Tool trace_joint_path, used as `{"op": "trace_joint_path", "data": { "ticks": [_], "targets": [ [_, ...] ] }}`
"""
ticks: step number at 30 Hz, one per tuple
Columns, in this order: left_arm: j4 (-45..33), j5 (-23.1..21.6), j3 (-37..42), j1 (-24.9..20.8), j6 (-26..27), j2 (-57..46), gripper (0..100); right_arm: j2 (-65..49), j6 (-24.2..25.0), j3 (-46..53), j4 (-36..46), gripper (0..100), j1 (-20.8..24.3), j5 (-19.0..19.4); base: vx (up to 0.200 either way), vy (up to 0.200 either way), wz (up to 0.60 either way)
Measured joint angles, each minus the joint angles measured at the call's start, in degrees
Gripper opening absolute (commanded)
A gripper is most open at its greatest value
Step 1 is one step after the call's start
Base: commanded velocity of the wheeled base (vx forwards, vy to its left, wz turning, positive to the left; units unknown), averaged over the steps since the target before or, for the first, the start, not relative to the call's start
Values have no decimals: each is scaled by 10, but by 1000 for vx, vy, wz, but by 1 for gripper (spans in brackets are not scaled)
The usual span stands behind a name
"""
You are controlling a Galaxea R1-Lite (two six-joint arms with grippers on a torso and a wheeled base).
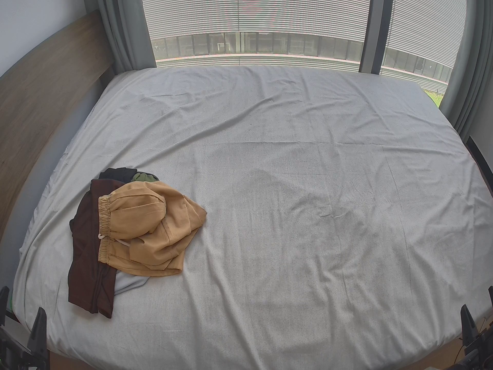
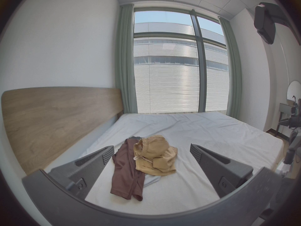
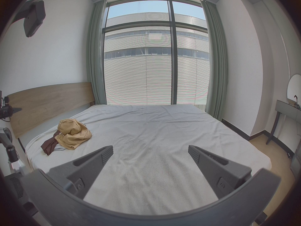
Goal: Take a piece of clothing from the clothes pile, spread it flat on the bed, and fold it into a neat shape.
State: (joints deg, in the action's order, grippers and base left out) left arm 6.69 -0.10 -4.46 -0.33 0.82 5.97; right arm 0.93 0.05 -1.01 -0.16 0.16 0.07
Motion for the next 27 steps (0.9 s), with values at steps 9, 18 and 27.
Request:
{"op": "trace_joint_path", "data": {
  "ticks": [9, 18, 27],
  "targets": [
    [67, -21, -44, -59, -72, 163, 100, 0, -2, 0, 0, 100, 1, 1, 0, 0, 0],
    [109, -47, -155, -82, -115, 354, 100, 0, -4, 0, 1, 100, 1, 2, 0, 0, 0],
    [169, -87, -230, -61, -121, 503, 100, 0, -1, 0, 0, 100, 1, 3, 0, 0, 0]
  ]
}}
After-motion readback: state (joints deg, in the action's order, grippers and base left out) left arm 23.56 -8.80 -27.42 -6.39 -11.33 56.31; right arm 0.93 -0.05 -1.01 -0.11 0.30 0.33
